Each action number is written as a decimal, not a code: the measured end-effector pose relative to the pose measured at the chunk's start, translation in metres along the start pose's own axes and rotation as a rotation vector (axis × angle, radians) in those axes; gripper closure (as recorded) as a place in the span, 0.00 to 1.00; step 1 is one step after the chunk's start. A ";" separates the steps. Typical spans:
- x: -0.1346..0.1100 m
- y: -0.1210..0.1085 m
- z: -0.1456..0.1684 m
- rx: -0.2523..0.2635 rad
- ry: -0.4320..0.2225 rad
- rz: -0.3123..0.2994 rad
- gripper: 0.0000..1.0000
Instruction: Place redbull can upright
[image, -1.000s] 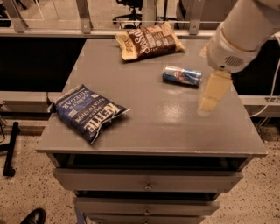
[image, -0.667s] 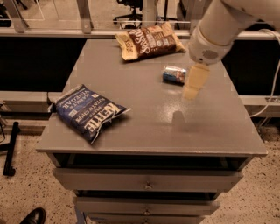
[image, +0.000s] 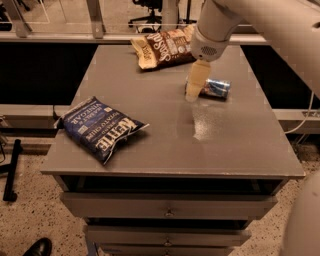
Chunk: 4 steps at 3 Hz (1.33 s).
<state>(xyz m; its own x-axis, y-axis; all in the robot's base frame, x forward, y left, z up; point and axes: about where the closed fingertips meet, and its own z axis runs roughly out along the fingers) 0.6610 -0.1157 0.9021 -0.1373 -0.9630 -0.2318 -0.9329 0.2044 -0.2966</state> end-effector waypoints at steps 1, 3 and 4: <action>0.001 -0.018 0.022 -0.012 0.036 0.020 0.00; 0.014 -0.035 0.044 -0.021 0.083 0.055 0.00; 0.022 -0.034 0.056 -0.038 0.101 0.069 0.26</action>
Offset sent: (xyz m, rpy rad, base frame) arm 0.0556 -0.0167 -0.0312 -0.0659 0.0458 -0.0846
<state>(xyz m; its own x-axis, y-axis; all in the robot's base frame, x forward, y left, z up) 0.7083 -0.1339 0.8555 -0.2331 -0.9599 -0.1555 -0.9315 0.2663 -0.2477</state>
